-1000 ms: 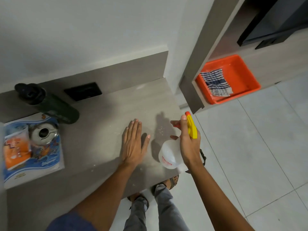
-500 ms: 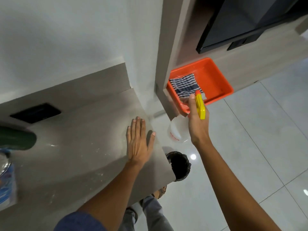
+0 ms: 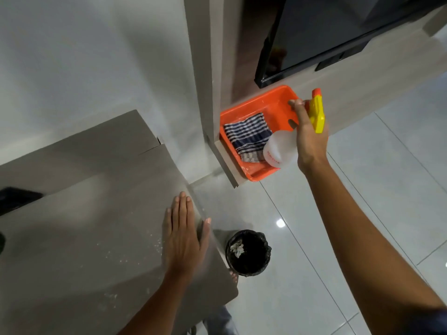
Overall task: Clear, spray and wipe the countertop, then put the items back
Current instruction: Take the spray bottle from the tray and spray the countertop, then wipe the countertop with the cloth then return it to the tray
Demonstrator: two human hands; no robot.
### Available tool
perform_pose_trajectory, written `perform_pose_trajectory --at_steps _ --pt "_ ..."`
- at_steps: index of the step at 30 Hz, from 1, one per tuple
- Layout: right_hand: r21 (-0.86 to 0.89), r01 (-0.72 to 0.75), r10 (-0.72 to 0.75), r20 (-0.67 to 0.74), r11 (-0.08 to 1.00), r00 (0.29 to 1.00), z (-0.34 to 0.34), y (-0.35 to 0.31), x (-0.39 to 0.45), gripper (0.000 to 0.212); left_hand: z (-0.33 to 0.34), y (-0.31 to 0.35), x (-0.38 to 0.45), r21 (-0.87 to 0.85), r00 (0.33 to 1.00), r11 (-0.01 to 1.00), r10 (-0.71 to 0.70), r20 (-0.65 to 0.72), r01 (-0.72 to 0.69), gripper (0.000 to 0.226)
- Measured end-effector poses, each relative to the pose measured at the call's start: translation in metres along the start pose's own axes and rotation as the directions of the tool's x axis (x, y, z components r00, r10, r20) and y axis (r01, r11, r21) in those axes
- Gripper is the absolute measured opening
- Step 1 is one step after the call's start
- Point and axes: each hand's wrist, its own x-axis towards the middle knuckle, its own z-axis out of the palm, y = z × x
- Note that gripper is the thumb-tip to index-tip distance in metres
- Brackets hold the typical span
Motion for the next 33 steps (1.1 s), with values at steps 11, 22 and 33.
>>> perform_pose_trajectory --at_steps 11,22,33 --pt "-0.136 -0.031 0.025 -0.049 0.99 0.998 -0.004 0.013 0.093 0.07 -0.005 0.004 0.002 0.022 1.0 1.0 0.009 0.014 -0.01 0.083" --pt "-0.148 0.041 -0.047 -0.035 0.988 0.998 0.005 0.025 0.123 0.033 -0.003 0.003 0.007 0.003 0.998 1.0 -0.019 0.055 0.019 0.084" --pt "-0.127 0.112 -0.132 -0.167 0.986 0.977 0.011 0.088 0.035 0.03 -0.003 0.001 0.005 0.027 1.0 0.999 0.021 0.019 -0.021 0.085"
